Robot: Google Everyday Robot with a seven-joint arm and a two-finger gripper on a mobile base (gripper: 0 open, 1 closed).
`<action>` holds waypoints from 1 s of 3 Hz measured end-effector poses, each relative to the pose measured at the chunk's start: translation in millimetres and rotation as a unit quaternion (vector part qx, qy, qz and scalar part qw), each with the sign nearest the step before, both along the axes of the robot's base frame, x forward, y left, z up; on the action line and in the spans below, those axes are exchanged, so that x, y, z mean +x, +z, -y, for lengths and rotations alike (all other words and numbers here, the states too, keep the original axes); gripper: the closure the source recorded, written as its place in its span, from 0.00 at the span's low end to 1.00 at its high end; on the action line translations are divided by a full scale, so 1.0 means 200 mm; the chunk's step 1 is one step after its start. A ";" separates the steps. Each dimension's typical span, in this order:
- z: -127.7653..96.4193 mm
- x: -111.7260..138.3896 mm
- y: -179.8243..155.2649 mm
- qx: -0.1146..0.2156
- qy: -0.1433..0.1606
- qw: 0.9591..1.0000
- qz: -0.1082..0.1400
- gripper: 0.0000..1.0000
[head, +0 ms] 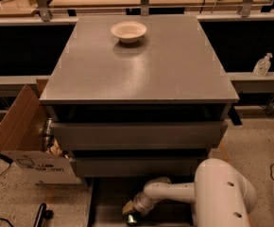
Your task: Pick green can from bottom drawer and place on counter
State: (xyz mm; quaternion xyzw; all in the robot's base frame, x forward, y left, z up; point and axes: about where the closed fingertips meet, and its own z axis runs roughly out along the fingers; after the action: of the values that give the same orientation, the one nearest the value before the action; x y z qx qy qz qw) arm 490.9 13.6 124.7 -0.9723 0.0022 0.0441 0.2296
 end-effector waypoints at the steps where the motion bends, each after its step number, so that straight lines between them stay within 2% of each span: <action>1: 0.00 0.00 -0.01 -0.004 0.000 1.000 -0.003 0.42; 2: 0.00 0.00 0.00 -0.004 0.000 1.000 -0.003 0.55; 3: -0.01 0.01 0.04 0.026 -0.002 1.000 0.004 0.63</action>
Offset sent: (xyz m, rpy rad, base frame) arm 0.0146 -0.0081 0.0294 0.2132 -0.0379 -0.0602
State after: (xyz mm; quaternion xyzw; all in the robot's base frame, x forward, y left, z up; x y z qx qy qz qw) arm 493.2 14.7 133.3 -0.9661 0.0024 0.0401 0.2551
